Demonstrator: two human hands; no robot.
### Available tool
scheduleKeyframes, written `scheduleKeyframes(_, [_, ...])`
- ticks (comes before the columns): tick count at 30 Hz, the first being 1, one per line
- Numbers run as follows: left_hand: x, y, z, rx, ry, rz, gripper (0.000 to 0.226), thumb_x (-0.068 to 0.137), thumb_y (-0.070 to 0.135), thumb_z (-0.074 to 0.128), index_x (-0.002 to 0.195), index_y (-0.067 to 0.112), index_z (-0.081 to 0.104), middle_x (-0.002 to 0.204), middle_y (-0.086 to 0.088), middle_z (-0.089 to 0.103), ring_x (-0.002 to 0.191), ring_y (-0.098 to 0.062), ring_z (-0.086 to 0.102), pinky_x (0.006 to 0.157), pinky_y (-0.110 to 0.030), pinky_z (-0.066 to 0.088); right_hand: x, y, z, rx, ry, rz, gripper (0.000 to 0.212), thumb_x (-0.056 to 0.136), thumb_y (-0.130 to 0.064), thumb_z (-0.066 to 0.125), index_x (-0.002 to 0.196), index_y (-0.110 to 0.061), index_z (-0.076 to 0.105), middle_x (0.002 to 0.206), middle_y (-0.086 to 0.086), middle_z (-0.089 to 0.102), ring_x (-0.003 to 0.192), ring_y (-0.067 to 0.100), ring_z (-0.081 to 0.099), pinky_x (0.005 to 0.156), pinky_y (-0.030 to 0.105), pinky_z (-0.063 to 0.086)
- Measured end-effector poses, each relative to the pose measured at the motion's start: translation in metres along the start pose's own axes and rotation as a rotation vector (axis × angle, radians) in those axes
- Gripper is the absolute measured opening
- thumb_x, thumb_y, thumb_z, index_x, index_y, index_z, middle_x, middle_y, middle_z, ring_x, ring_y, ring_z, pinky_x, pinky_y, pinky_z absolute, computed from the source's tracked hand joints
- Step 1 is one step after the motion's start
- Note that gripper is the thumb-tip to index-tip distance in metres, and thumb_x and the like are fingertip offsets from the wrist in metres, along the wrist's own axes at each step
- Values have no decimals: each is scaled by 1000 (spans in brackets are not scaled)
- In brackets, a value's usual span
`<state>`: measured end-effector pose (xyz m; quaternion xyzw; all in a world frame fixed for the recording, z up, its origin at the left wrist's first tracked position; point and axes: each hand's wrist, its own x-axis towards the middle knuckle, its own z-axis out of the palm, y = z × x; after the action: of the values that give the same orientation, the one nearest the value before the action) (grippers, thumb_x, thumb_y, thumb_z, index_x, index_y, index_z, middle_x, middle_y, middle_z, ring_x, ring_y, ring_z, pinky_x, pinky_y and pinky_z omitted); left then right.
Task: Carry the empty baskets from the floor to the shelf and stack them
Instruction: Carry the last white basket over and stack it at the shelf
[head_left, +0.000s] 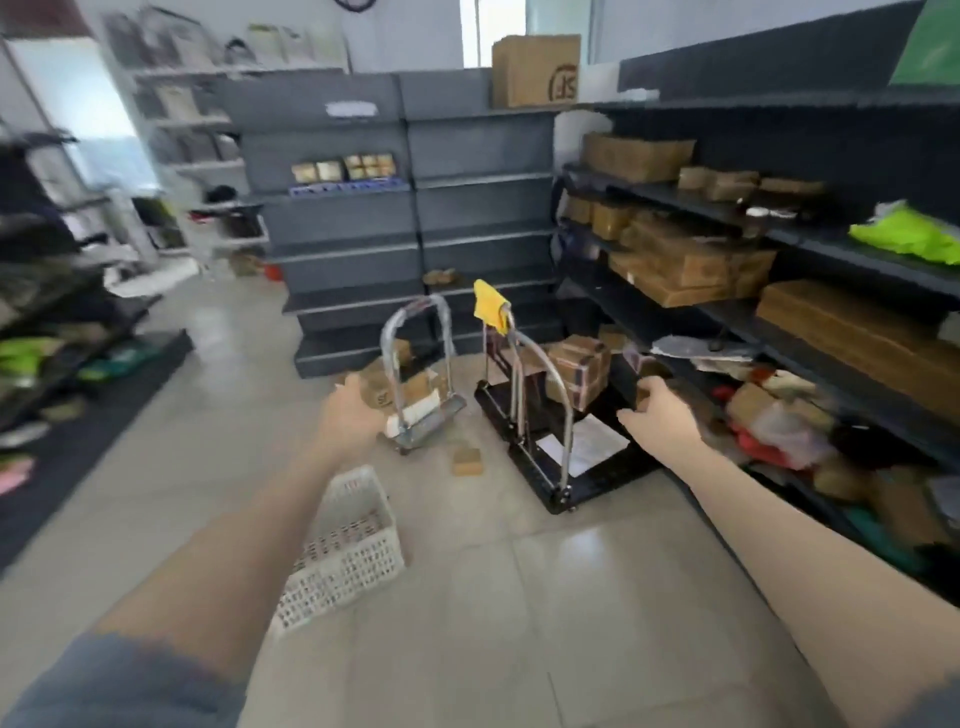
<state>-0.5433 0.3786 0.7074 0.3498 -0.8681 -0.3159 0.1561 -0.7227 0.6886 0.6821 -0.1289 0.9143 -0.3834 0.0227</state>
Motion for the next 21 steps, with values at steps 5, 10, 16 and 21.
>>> scheduleKeyframes(5, [28,-113,-82,49,161,-250,59,86,25,65,138,8,42,128,-20,58,119,-36,56,96,-37,44,10,-102,108,-68,-156,-156,53,88,-21,60,136,-11,39,111,14,64,99,33,63,75,34,49])
scheduleKeyframes(10, [72,-187,-116,-13,212,-379,58,84,26,65,135,10,43,126,-21,59,116,-37,57,97,-40,45,50,-163,188,-93,-240,-196,57,88,-21,61,138,-8,37,114,16,63,102,34,62,79,37,51])
scheduleKeyframes(16, [145,-238,-123,-87,246,-487,57,83,28,63,133,9,43,123,-21,60,116,-35,57,98,-40,45,112,-218,279,-113,-316,-273,48,87,-28,63,128,-9,46,115,14,65,107,31,60,79,34,46])
scheduleKeyframes(21, [229,-269,-149,-16,270,-573,59,86,32,57,138,13,39,118,-21,63,112,-35,59,96,-41,48,190,-282,357,-177,-357,-352,52,89,-34,60,133,-12,45,116,11,66,107,30,61,87,36,48])
